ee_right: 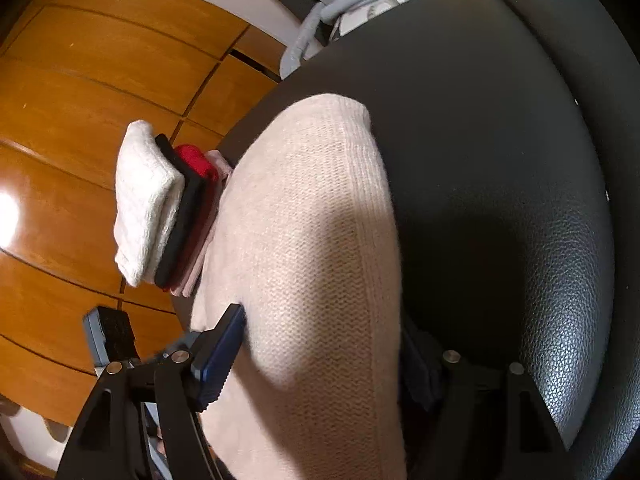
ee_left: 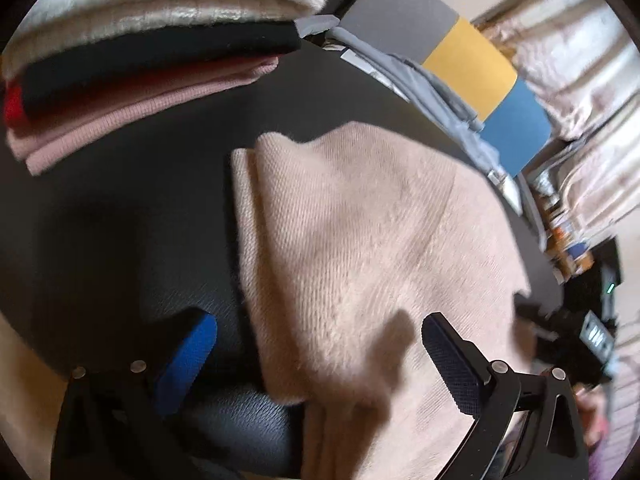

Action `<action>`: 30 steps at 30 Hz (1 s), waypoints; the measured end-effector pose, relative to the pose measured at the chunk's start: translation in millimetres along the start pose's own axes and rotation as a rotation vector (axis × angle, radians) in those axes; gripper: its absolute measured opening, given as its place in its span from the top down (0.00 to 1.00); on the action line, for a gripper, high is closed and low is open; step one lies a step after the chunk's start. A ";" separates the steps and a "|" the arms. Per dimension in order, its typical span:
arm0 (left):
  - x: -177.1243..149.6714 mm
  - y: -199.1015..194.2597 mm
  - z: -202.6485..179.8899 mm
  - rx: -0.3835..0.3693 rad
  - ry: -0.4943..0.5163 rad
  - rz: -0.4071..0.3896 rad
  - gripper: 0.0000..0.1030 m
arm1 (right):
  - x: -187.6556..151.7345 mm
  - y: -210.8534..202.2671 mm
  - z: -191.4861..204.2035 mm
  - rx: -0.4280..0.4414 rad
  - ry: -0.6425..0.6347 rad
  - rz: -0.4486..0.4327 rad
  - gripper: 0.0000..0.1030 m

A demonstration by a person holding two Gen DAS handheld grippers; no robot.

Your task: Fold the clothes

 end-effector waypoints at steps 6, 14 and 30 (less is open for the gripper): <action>5.1 3.9 -4.0 -0.044 0.013 -0.001 0.23 | -1.5 -0.3 1.4 0.003 -0.020 -0.019 0.29; 3.4 13.4 -13.8 -0.068 0.039 0.009 0.52 | -3.7 1.9 5.3 -0.040 -0.065 -0.033 0.30; 14.2 -34.1 -55.6 -0.098 0.159 -0.086 0.81 | -2.1 -36.6 72.4 -0.092 -0.240 -0.139 0.65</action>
Point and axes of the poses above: each gripper's, at about its wrist camera, not at the fingertips, and y roughly the way its jaws point, z to its left, x to its top, the point moved 8 cm from there along y, roughly the way its jaws point, and after that the axes turned 4 degrees about -x, right-handed, at the moved point
